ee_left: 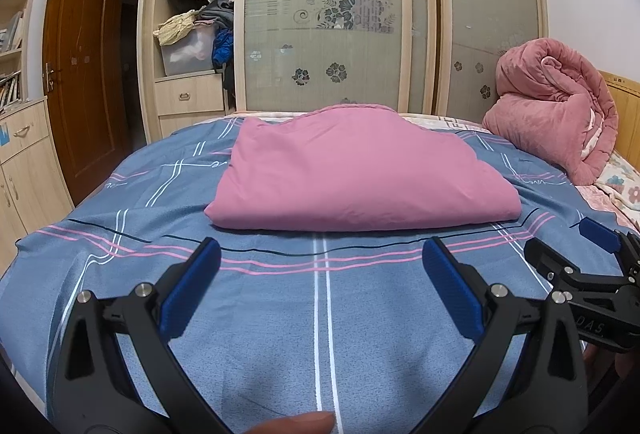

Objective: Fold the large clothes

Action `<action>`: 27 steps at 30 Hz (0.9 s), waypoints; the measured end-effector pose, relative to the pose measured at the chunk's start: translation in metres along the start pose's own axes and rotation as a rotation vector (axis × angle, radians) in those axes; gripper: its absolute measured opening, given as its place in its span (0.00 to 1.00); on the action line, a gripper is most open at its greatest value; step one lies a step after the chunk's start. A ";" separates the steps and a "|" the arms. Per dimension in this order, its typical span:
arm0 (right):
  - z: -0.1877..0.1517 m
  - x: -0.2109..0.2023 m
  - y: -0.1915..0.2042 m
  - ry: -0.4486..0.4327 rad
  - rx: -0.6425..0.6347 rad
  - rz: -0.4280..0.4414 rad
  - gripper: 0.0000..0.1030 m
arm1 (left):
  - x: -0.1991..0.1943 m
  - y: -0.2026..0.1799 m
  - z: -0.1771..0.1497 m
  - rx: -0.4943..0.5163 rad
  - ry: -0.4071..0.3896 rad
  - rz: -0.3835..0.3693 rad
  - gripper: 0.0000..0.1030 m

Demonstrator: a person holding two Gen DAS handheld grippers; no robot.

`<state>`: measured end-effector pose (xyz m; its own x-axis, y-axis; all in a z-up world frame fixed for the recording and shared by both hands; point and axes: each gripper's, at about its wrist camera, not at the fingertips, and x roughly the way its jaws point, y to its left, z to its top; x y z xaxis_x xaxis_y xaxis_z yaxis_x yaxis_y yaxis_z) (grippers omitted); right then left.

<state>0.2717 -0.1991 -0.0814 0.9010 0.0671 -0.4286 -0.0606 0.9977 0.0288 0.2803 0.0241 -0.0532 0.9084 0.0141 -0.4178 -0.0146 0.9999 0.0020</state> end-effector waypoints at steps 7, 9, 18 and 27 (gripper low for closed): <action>0.000 0.000 0.000 0.001 0.000 0.001 0.99 | 0.000 -0.001 -0.001 0.002 0.004 -0.003 0.98; 0.000 0.000 0.000 0.001 -0.001 0.000 0.99 | 0.001 -0.001 0.000 0.004 0.006 -0.004 0.98; 0.000 -0.001 0.000 0.000 0.000 0.000 0.99 | 0.001 -0.001 0.000 0.004 0.006 -0.004 0.98; -0.001 -0.001 0.000 0.000 0.001 0.000 0.99 | 0.002 -0.002 0.000 0.006 0.006 -0.004 0.98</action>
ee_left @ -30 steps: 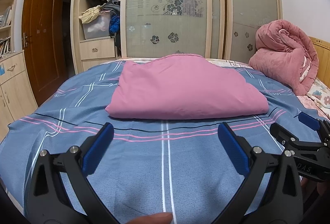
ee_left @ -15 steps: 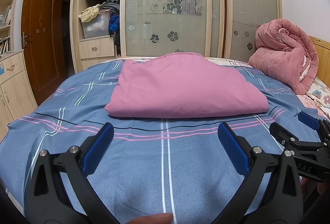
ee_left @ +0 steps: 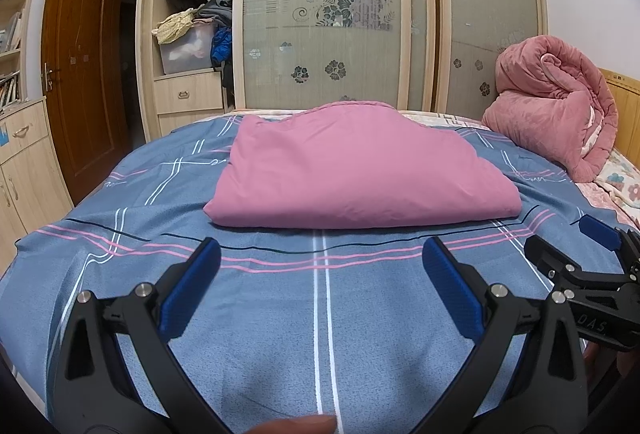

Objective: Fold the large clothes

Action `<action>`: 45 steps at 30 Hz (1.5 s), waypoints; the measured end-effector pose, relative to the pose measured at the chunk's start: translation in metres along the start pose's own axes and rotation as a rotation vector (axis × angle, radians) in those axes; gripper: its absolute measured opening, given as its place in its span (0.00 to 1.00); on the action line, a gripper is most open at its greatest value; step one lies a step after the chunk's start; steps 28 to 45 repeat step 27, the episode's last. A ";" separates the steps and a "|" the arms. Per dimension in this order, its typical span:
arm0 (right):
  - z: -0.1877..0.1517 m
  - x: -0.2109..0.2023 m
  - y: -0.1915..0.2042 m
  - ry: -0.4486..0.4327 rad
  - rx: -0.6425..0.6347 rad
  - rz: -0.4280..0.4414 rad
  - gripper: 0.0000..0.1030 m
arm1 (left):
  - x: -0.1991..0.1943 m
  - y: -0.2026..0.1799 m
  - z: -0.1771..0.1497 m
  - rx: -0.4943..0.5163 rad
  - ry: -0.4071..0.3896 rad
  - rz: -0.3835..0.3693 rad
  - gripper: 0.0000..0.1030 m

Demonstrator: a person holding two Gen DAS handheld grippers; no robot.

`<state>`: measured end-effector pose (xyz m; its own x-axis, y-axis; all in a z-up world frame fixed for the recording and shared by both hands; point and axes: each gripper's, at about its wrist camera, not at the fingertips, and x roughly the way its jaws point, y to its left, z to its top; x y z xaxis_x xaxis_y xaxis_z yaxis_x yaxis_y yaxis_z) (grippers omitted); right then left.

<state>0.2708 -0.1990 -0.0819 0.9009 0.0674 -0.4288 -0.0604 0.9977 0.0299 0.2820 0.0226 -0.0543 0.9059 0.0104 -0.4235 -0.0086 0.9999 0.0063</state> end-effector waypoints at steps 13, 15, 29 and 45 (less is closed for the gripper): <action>0.000 0.000 0.000 0.000 0.000 0.001 0.99 | -0.003 0.000 -0.003 0.004 -0.018 -0.002 0.98; 0.000 0.000 0.000 0.000 0.000 0.001 0.99 | -0.003 0.000 -0.002 0.000 -0.017 0.000 0.98; 0.000 0.000 0.000 -0.001 0.000 0.000 0.99 | 0.001 0.001 -0.001 -0.005 0.006 -0.011 0.98; 0.000 0.000 0.000 -0.001 0.000 0.000 0.99 | 0.001 0.001 -0.001 -0.005 0.006 -0.011 0.98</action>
